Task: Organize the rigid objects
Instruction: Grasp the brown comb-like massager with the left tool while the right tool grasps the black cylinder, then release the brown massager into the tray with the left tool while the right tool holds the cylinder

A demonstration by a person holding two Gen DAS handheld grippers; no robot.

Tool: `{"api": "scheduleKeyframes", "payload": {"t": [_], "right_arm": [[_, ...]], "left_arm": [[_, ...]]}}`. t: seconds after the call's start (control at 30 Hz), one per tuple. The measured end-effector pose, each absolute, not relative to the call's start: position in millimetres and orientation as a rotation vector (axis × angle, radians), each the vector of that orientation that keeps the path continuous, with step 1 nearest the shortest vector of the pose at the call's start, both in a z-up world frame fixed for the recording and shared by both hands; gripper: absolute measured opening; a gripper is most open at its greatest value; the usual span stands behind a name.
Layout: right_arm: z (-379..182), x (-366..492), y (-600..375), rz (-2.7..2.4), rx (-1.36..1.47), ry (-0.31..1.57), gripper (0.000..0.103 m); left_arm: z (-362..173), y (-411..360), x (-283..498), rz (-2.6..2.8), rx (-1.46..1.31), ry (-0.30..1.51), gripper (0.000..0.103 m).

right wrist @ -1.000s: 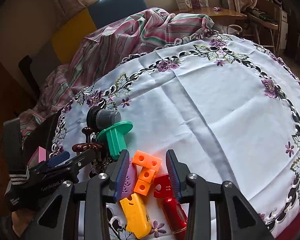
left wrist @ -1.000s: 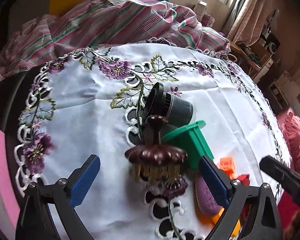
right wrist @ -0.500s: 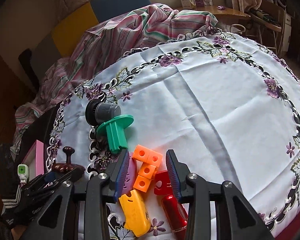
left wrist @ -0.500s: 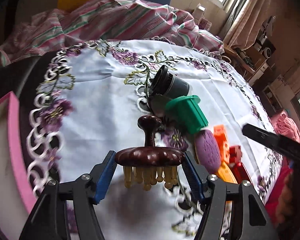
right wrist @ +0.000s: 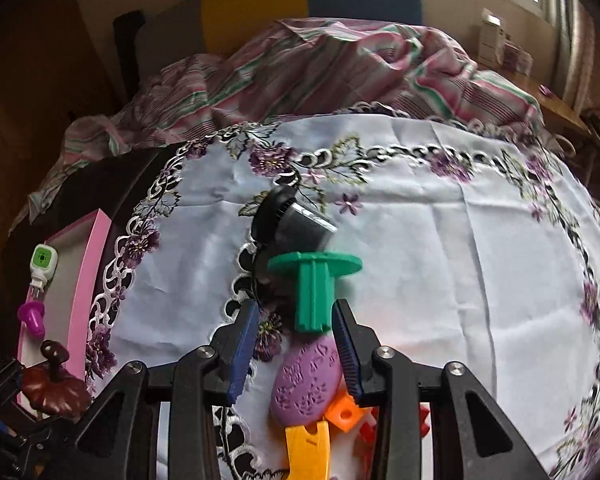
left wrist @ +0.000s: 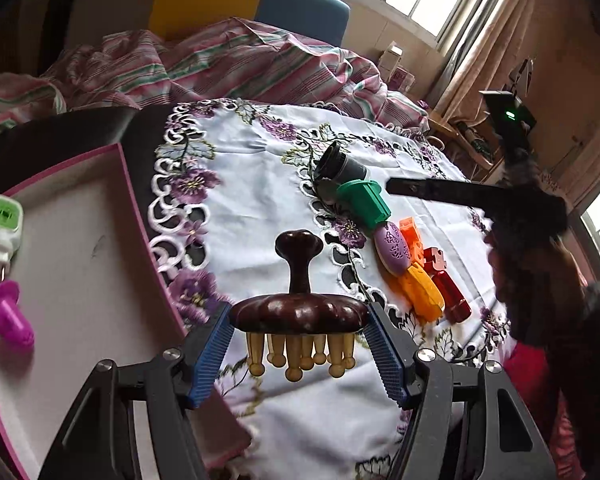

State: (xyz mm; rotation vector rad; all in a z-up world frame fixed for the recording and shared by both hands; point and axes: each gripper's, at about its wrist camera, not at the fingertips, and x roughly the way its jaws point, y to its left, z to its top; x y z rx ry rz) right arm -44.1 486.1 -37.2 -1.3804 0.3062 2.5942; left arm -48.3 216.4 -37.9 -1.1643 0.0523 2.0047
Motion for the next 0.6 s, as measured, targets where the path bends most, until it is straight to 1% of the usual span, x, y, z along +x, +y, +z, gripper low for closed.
{"api": "scheduleKeyframes", "payload": {"t": [0.03, 0.1, 0.2, 0.3, 0.37, 0.47, 0.57, 0.6], "right_arm": [[-38.2, -54.5, 485.5, 2.599, -1.403, 0.254, 0.038], [-43.1, -73.3, 485.5, 2.604, -1.467, 0.165, 0.043], [-55.1, -98.6, 483.2, 2.572, -1.573, -0.001, 0.043], [-67.3, -117.8, 483.3, 2.541, -1.658, -0.119, 0.044], [-72.4, -127.7, 481.9, 2.502, -1.659, -0.224, 0.047], [-77.0, -144.3, 483.6, 2.498, -1.701, -0.236, 0.055], [-86.6, -158.6, 483.1, 2.465, -1.716, -0.240, 0.055], [-91.4, -161.7, 482.7, 2.454, -1.720, -0.232, 0.052]], "left_arm": [[-37.0, 211.2, -48.0, 2.007, -1.165, 0.040, 0.067], [-34.5, 200.0, -47.1, 2.014, -1.162, 0.022, 0.067], [-31.1, 187.0, -47.5, 2.027, -1.153, 0.008, 0.067], [-29.6, 173.6, -51.4, 2.034, -1.165, -0.035, 0.067], [-29.9, 166.3, -54.3, 2.043, -1.178, -0.060, 0.067], [-31.1, 159.5, -56.1, 2.055, -1.187, -0.073, 0.067], [-31.9, 156.5, -55.7, 2.062, -1.192, -0.080, 0.067], [-32.0, 155.8, -54.9, 2.063, -1.194, -0.080, 0.067]]}}
